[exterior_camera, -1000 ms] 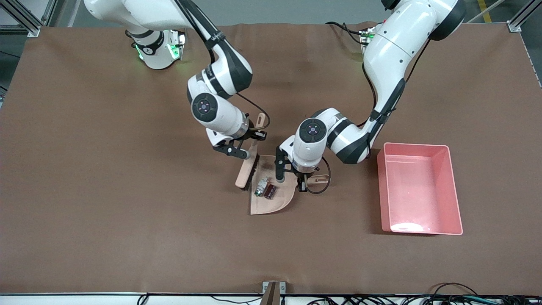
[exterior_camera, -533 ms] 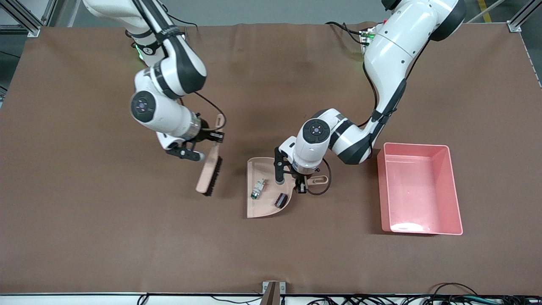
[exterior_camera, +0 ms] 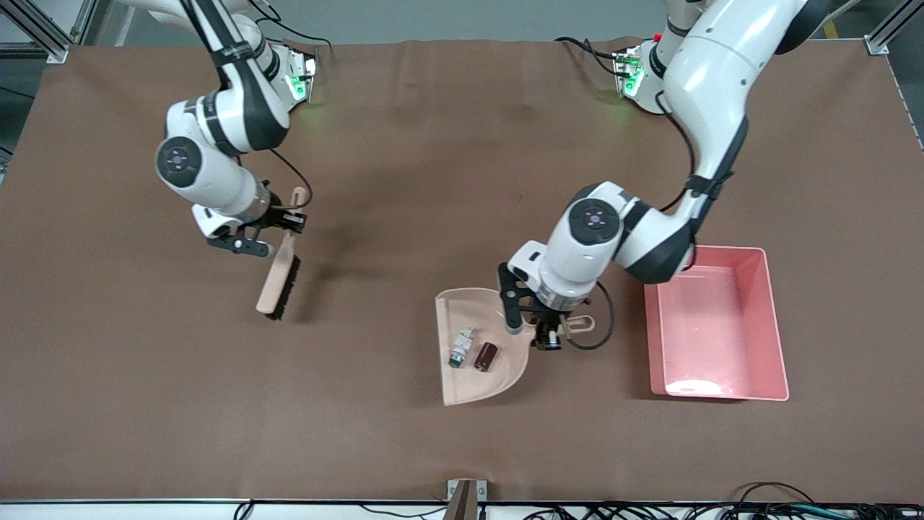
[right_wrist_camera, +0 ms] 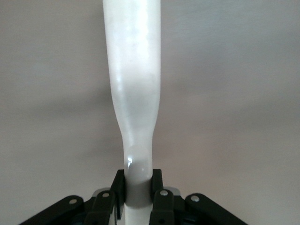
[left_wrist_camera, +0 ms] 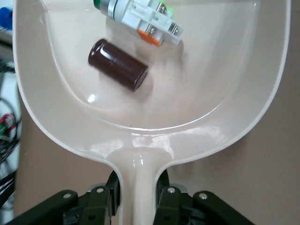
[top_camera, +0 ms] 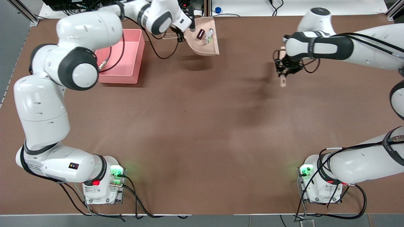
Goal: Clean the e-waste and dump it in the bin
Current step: 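Lift the dustpan with the left gripper while the right gripper withdraws the brush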
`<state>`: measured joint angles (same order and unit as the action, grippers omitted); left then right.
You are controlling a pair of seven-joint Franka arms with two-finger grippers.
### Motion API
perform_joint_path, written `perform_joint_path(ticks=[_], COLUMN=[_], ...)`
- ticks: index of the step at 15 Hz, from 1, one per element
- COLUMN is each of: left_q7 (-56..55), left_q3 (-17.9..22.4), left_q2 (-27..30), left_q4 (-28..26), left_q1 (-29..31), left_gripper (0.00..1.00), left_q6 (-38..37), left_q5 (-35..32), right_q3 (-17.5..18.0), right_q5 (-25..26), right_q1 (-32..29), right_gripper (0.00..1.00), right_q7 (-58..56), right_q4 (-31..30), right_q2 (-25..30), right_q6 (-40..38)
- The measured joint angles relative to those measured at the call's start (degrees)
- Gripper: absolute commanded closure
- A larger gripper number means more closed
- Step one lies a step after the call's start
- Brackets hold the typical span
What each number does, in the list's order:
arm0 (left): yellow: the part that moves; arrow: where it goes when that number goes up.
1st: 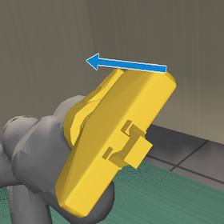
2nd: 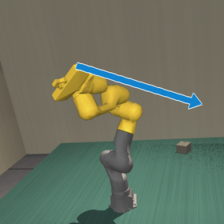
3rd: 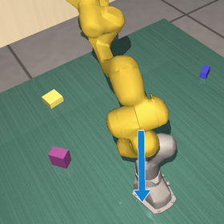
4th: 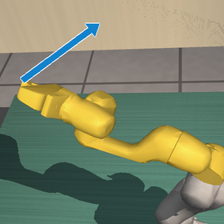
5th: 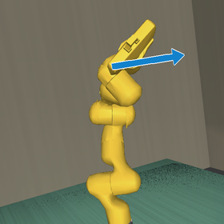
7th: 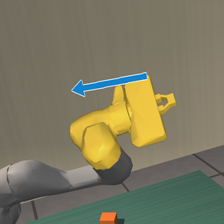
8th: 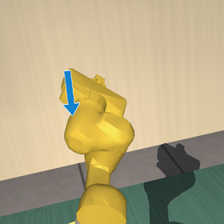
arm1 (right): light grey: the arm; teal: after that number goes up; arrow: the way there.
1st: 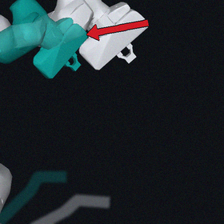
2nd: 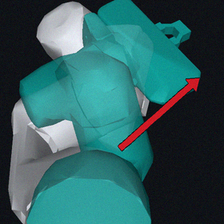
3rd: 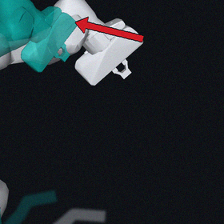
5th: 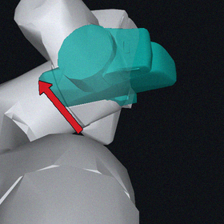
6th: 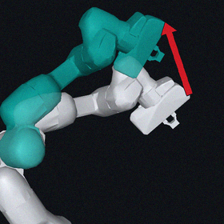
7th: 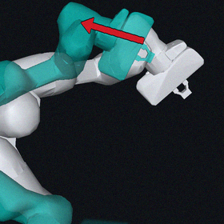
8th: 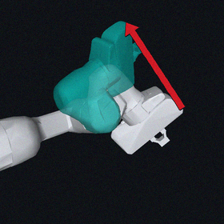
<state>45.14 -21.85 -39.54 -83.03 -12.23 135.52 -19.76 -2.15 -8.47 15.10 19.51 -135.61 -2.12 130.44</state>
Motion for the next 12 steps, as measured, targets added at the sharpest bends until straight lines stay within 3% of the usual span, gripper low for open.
perform_joint_path(ticks=[2, 6, 12], left_q7=[1.8, 6.1, 7.2], left_q3=[-3.1, -9.2, -11.9], left_q2=[1.6, 5.0, 8.8], left_q4=[-0.5, -1.7, -1.9], left_q1=[5.4, 17.0, 25.0], left_gripper=[1.00, 1.00, 1.00], left_q6=[-1.8, -8.2, -14.9], left_q5=[0.0, 0.0, 0.0], right_q3=[-0.1, 0.1, 0.0], right_q5=[0.3, 1.9, 3.8], right_q1=[-5.0, -9.3, -15.7], right_gripper=[1.00, 1.00, 1.00], right_q7=[-6.0, -10.7, -16.5], right_q4=[-4.3, -12.9, -14.3], right_q2=[1.6, 2.0, 2.0], right_q6=[2.0, 12.7, 13.7])
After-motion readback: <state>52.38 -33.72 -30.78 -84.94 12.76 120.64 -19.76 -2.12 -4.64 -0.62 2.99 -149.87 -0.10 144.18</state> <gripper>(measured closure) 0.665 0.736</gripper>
